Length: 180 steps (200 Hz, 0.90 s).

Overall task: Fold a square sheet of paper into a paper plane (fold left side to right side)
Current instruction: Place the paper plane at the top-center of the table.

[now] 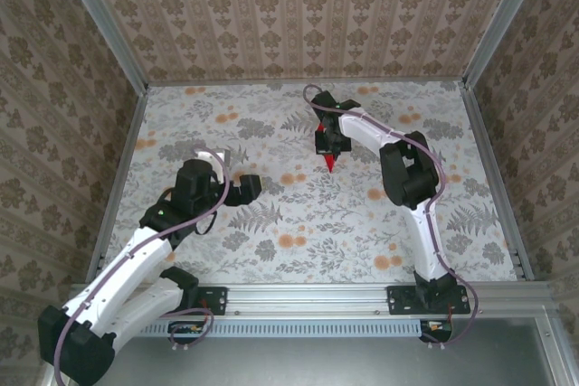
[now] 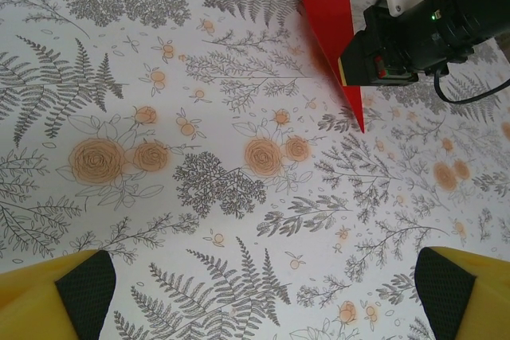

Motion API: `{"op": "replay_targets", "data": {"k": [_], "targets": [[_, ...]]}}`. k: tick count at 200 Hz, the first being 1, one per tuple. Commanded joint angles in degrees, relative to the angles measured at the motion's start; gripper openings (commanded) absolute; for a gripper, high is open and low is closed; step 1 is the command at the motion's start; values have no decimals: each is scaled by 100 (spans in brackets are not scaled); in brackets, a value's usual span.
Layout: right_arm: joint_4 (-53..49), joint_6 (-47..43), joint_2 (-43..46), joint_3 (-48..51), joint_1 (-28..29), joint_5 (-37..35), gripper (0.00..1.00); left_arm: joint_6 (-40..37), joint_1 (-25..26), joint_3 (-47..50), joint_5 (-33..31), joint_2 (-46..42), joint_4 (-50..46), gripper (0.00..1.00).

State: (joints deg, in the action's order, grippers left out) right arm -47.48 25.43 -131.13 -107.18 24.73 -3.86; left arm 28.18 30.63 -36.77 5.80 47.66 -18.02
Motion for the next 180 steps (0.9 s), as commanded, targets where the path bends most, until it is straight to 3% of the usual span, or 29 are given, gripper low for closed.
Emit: {"op": "replay_targets", "data": {"k": [1,105,180], "targets": [[-288,-96,-173,-258,-15,70,9,-172,-49,-41,37,60,-96,100],[-382,-170,-295,-339,-25,136,24,-208,-90,-162,173,289,-9,100],[-524,-246,137,-301,-1,6,25,-98,-494,-242,624,480,-63,100]]}}
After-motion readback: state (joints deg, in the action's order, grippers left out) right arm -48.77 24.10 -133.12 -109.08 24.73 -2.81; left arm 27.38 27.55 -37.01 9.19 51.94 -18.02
